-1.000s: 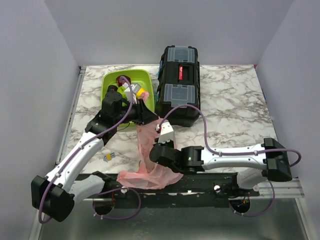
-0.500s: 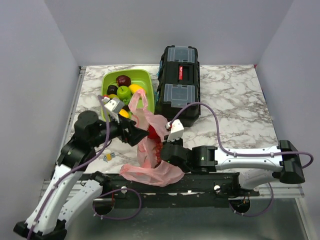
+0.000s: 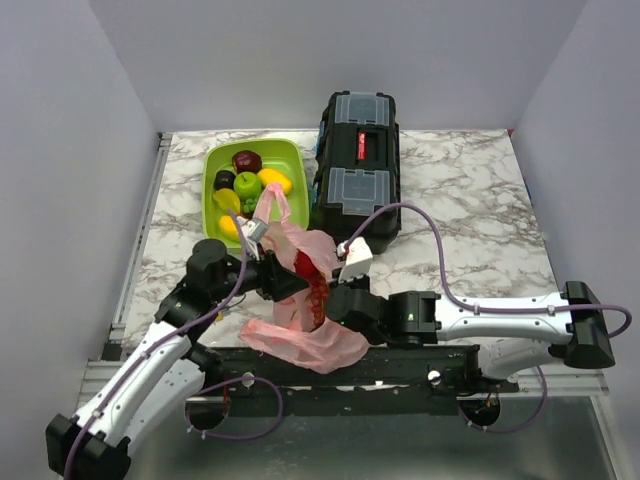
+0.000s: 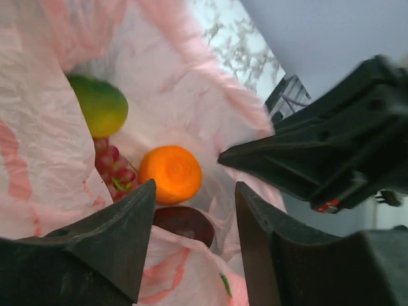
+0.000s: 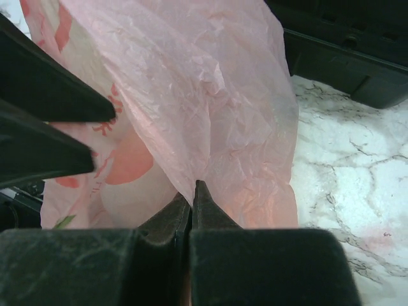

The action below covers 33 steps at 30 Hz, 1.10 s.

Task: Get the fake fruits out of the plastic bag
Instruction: Adjust the plastic bag at the center of the board.

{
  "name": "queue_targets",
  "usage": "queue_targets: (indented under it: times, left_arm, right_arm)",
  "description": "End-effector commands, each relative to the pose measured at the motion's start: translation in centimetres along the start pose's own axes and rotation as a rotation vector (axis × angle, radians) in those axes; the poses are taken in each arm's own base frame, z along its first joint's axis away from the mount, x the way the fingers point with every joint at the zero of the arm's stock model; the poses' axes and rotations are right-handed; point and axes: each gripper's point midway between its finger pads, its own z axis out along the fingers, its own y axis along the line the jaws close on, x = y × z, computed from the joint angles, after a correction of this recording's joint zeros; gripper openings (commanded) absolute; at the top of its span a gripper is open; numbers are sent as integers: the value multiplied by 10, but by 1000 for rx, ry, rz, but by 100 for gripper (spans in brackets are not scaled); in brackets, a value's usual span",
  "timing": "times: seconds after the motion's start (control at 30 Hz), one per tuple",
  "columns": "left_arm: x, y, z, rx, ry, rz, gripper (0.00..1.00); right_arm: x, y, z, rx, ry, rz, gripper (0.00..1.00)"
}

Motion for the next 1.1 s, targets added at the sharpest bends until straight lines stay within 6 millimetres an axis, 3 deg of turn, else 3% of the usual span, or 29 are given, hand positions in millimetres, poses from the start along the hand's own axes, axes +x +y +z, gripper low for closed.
queue_targets:
  times: [0.0,0.1,0.2,0.3,0.37,0.5,0.63,0.73,0.9,1.0,1.07]
  left_arm:
    - [19,10,23,8,53,-131,47]
    - [49,27,37,-38,117,-197,43]
    - [59,43,46,-88,117,-219,43]
    - [51,63,53,-187,90,-198,44]
    - [41,71,62,-223,92,-181,44]
    - [21,59,84,-144,92,-173,43]
    - [25,59,85,-124,87,-184,43]
    - [45,72,76,-179,142,-164,44]
    - [84,88,43,-266,231,-109,49]
    - [84,77,27,-240,217,-56,57]
    - [74,65,21,-218,185,-47,62]
  right_arm:
    - [-19,-21,-7,78,-70,-2,1]
    - [-36,-42,-9,123,-95,2,1]
    - [-57,-74,-9,171,-114,6,1]
    - [-88,-98,-21,217,-171,-2,1]
    - [-109,-103,-34,220,-214,-9,1]
    - [-127,-105,-49,194,-246,-4,1]
    - [-110,-110,-50,171,-217,16,1]
    - [-84,-112,-45,150,-167,47,1]
    - [-36,-92,-32,14,-52,77,1]
    - [-13,-78,-27,-61,29,57,3]
    - [-4,-73,-25,-73,82,17,14]
